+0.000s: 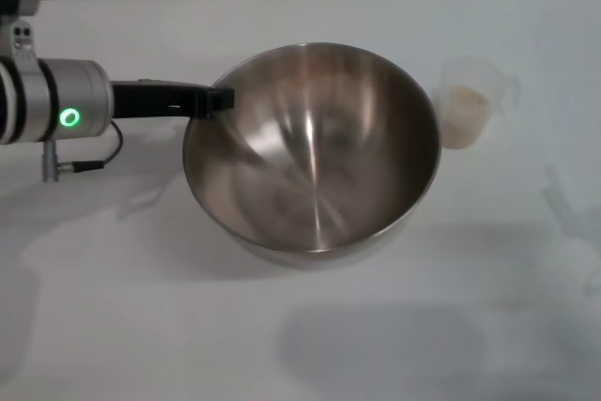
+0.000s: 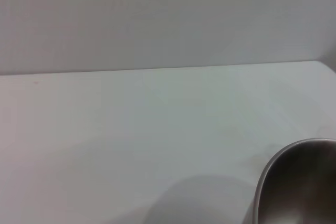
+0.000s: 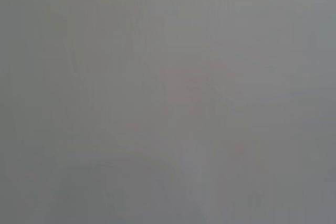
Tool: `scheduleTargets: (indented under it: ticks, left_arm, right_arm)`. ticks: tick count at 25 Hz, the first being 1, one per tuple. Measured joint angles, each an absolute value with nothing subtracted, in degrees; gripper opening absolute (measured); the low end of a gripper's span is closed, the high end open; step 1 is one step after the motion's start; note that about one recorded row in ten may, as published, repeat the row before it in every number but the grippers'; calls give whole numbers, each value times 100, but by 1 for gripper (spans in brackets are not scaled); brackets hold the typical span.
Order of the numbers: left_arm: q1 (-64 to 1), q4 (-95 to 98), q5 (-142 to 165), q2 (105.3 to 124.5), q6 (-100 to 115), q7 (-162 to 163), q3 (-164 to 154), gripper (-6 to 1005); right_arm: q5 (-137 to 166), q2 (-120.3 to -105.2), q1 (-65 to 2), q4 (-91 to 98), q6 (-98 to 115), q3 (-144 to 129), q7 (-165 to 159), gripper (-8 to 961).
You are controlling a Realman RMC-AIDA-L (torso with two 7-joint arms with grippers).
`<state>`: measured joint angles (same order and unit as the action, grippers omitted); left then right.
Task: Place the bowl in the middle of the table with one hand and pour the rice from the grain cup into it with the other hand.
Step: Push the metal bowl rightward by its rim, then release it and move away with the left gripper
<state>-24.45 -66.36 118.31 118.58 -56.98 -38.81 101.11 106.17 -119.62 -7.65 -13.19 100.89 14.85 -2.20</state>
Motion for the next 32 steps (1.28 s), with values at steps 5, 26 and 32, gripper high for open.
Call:
scheduleTargets:
  ticks: [5, 26, 32]
  left_arm:
    - [-2422, -6634, 11844, 11856, -5585, -3873, 10004, 73]
    - [-2300, -6595, 11917, 11840, -5269, -3956, 9699, 111]
    - [-2285, -6669, 11924, 11841, -5252, -3998, 9651, 121]
  right_arm:
    - [10617, -11962, -759, -1321, 10089, 1485, -218, 836]
    - [10617, -11962, -782, -1310, 10090, 1485, -210, 836]
    - [10617, -11962, -781, -1307, 10090, 1485, -211, 836]
